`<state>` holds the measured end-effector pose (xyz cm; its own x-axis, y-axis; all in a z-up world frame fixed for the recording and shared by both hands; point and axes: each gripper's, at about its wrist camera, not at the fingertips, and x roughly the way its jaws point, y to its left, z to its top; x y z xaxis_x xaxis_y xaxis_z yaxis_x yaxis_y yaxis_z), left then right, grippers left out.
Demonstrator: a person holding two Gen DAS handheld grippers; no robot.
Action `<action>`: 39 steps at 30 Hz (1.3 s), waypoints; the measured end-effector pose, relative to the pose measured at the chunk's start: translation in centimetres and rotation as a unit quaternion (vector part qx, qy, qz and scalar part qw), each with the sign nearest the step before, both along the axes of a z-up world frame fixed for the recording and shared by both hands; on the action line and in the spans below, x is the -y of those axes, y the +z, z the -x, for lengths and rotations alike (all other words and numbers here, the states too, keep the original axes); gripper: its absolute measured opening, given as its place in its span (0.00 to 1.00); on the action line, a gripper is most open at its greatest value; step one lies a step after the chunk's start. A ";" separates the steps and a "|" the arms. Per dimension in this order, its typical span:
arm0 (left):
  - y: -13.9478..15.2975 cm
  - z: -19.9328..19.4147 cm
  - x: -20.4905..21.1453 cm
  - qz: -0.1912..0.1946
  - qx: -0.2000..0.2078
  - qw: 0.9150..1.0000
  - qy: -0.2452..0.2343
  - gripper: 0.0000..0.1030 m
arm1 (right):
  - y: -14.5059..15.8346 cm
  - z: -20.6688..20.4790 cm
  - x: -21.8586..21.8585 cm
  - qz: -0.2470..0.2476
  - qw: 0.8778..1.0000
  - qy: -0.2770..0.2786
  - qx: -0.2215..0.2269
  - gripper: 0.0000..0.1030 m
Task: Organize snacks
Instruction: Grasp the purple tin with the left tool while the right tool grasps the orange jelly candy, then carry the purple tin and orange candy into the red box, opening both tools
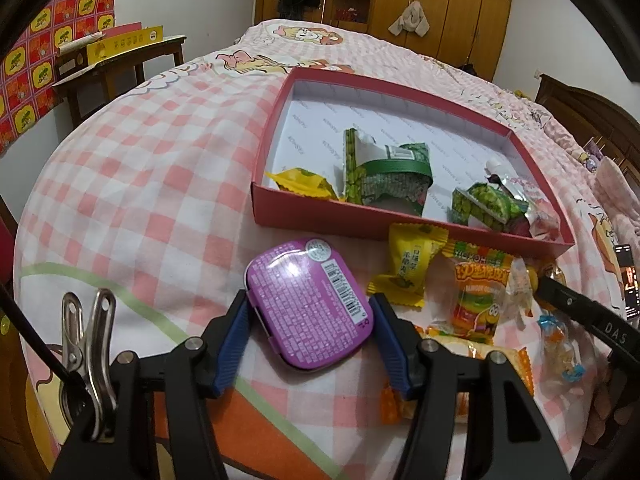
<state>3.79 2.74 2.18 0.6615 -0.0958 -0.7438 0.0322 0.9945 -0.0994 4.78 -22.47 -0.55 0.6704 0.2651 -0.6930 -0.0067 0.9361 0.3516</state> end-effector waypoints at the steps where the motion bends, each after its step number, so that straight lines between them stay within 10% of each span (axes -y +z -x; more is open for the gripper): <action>1: 0.1 0.1 0.0 0.002 0.000 1.000 -0.002 0.60 | 0.0 0.1 0.1 -0.003 1.000 0.000 0.001 0.23; 20: 3.9 1.6 -0.5 0.017 0.034 0.999 -0.020 0.59 | 2.8 2.4 -0.1 0.006 0.999 0.018 0.047 0.23; 39: 6.8 -5.1 1.4 0.010 0.056 0.997 -0.046 0.60 | 5.0 -0.5 -0.6 0.025 0.997 0.040 0.065 0.23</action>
<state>8.91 1.39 8.96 0.7281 -0.1733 -0.6633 0.1348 0.9848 -0.1093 5.26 -21.90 4.41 0.7340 0.2888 -0.6147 -0.1248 0.9470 0.2959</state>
